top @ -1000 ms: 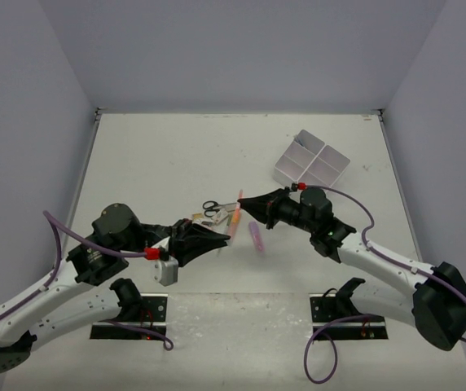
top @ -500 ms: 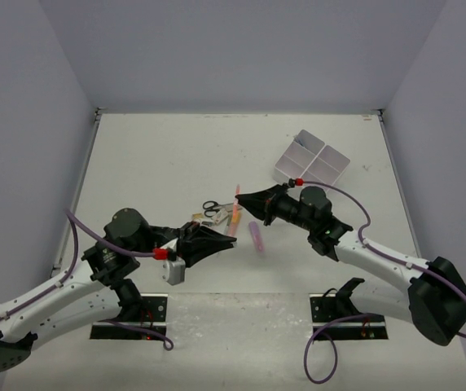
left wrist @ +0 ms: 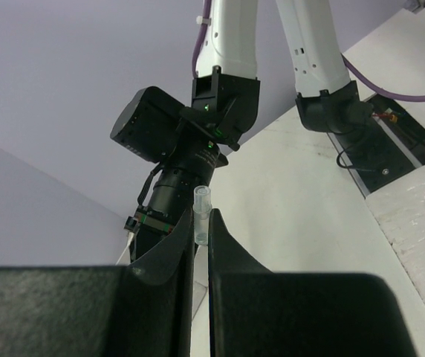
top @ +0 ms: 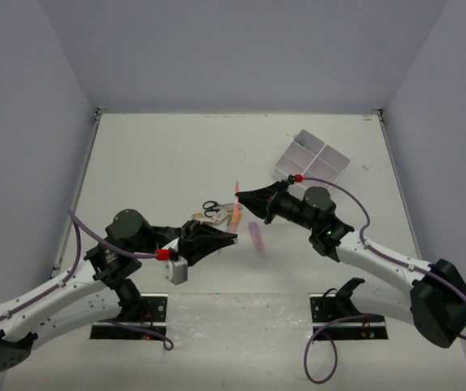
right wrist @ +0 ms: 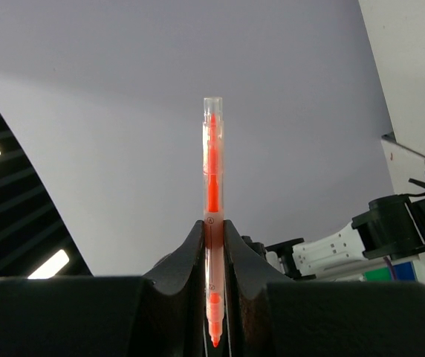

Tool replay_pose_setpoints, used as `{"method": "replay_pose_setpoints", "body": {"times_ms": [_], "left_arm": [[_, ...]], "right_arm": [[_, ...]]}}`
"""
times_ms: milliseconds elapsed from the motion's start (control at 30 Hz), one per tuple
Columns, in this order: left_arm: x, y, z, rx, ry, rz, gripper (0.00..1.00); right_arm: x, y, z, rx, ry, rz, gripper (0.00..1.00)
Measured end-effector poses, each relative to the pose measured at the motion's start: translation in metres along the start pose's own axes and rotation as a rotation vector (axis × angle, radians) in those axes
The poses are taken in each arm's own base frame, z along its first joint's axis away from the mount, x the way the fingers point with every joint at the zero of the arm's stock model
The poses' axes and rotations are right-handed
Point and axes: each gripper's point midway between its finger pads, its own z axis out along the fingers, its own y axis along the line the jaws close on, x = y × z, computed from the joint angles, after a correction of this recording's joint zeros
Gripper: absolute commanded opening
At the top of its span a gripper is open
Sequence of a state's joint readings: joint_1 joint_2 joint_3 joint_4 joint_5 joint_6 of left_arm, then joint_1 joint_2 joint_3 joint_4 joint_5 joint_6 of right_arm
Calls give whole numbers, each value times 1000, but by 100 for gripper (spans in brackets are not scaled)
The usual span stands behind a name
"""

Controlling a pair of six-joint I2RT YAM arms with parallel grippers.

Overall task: Sort the stationery into containers
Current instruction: Close the pen cap on the pen.

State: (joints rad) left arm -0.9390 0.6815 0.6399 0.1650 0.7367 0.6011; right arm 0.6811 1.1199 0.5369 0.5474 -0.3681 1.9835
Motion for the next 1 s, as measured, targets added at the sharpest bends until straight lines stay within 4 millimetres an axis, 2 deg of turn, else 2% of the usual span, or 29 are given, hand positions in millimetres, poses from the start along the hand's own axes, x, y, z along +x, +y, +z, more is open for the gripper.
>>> {"method": "replay_pose_setpoints", "body": {"times_ms": [267,500,767,867,1000], "left_arm": [[8,2,-3,-17,42,31,0],[3,5,-12,-56,42,76,0],[33,-5,-18,-95,109,74,0],[30,-3,-24,-130,95,100,0],[23,1,-29,-167,78,138,0]], "right_arm": [[8,1,-1,-3,47,-9,0],[9,2,-1,-8,51,-11,0],[7,1,4,23,40,-28,0],[7,2,12,34,48,-45,0],[3,-7,18,63,54,-42,0]]}}
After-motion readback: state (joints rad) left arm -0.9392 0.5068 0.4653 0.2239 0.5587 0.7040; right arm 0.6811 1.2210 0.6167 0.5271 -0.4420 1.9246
